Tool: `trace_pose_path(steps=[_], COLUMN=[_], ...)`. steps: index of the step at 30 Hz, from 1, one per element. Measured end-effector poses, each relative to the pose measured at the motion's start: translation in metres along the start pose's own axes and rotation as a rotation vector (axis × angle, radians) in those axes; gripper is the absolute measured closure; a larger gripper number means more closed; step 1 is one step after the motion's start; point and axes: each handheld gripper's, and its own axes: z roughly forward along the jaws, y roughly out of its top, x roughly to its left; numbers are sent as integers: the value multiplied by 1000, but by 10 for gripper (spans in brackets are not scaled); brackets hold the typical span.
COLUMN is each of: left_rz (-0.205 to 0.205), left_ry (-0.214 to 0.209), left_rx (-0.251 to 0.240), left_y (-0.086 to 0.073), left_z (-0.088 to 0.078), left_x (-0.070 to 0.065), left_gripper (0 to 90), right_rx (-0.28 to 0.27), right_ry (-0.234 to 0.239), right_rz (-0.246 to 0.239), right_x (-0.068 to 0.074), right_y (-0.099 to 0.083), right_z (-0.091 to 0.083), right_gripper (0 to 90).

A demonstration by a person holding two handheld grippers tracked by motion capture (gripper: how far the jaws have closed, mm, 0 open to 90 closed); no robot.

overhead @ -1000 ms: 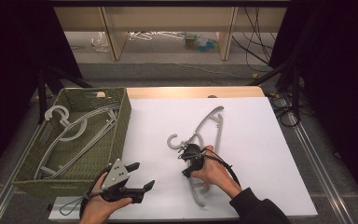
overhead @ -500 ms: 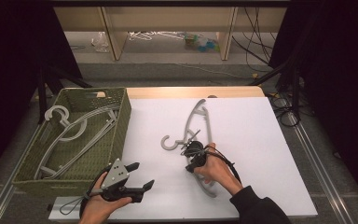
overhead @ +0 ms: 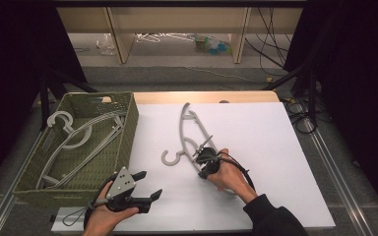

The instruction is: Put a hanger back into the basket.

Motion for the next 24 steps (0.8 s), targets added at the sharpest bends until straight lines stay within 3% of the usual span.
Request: trace_pose_path(steps=[2,7,10,15,24], left_rz=[-14,-4,11,-2,18], left_ry=[-7,-4,-3,-1,15], left_rx=[-1,4,5,1,21], left_y=[-1,-1,0,-1,-1], left_z=[1,1,1,1,3], left_x=[-1,-1,1,2,0], left_gripper=[229,230,231,232,233], right_rx=[4,41,43,38,39], right_ry=[-5,-12,9,46,87], right_rz=[-21,-109,-157,-223,-284], right_x=[0,3,1,1,4], right_y=[0,0,-2,-11,-27], right_z=[-1,-4,-8,-23,-44], right_gripper=[816,827,828,828,827])
